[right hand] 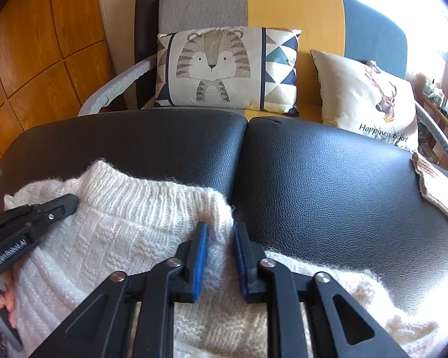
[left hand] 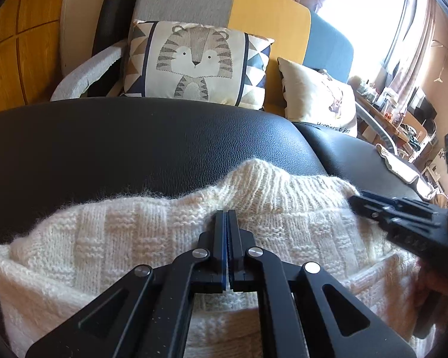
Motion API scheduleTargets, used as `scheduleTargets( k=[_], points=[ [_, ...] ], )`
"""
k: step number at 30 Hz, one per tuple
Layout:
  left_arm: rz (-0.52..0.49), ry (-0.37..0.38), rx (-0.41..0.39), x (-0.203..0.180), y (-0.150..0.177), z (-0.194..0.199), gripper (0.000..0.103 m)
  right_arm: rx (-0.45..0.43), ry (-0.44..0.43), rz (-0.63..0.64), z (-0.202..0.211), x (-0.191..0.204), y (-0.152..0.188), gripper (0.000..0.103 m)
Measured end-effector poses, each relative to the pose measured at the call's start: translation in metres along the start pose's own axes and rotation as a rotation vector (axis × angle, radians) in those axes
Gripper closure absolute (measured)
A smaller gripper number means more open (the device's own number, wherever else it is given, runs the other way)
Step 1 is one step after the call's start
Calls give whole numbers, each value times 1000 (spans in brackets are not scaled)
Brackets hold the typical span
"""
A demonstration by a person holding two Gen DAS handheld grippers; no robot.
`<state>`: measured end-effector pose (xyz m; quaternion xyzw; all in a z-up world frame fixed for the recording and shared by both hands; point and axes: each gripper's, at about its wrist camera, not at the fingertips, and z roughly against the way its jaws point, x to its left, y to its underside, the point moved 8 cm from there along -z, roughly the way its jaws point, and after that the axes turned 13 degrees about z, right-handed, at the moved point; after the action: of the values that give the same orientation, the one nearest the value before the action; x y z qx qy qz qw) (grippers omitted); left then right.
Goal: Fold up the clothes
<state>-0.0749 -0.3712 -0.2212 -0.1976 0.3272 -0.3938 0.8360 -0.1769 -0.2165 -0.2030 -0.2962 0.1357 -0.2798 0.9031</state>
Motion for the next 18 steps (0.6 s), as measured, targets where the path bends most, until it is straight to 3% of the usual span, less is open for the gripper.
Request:
scheduleTargets(
  k=[4, 6, 7, 8, 18],
  points=[
    [5, 8, -2, 1, -1, 1, 100, -96, 4, -8, 33, -7, -8, 79],
    [2, 5, -6, 0, -1, 2, 100, -79, -2, 1, 29, -5, -5, 81],
    [-1, 2, -8, 0, -1, 2, 100, -70, -4, 5, 28, -3, -3, 94],
    [-4, -1, -10, -1, 0, 2, 100, -62, -7, 9, 26, -2, -2, 96],
    [1, 8, -11, 0, 0, 1, 100, 3, -31, 27, 10, 8, 13, 103]
  ],
)
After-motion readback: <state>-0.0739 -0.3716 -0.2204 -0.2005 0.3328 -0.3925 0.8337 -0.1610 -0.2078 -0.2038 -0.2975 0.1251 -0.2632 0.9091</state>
